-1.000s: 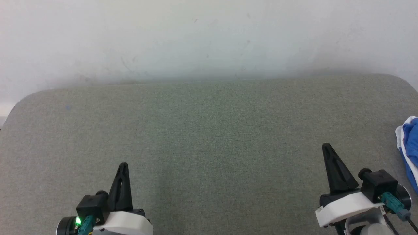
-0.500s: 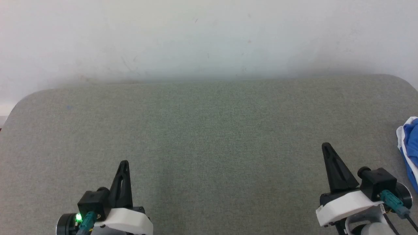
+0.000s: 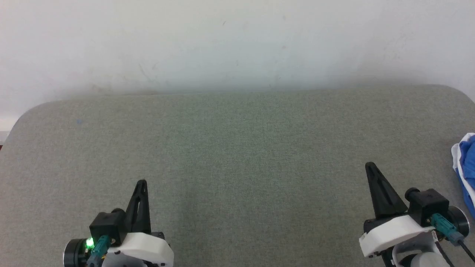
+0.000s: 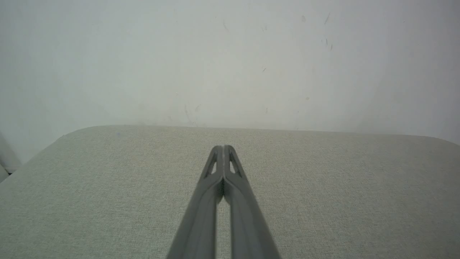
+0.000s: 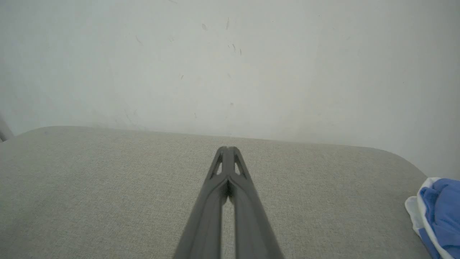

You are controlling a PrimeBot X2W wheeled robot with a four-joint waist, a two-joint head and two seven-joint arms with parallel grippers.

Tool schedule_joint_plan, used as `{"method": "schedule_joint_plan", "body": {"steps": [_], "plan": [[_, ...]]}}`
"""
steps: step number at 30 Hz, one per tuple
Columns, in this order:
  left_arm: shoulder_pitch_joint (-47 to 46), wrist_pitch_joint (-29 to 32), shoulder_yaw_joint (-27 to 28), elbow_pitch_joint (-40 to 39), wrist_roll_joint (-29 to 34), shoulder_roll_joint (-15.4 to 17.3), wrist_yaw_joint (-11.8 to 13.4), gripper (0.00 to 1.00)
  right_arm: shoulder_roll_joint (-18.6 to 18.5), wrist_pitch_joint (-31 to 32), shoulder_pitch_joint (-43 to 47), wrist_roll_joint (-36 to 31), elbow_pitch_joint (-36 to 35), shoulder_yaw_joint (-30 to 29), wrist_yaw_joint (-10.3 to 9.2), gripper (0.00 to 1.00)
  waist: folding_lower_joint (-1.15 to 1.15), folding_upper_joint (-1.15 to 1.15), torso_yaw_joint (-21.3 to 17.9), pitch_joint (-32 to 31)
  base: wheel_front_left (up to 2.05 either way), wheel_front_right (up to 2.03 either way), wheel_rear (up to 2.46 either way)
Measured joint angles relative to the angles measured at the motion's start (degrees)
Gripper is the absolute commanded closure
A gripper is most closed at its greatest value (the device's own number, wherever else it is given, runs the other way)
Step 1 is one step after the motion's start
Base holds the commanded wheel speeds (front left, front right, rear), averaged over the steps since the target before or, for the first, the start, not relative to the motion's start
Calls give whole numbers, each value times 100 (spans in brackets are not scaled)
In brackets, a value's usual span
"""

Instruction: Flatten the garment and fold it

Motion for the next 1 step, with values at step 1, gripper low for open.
{"method": "schedule_joint_plan", "body": {"steps": [1], "plan": [[-1,24,3,-3,7,0,0,100,0,16,0,-3,-4,-1,0,100,0,0,1,0,0,0,0]]}}
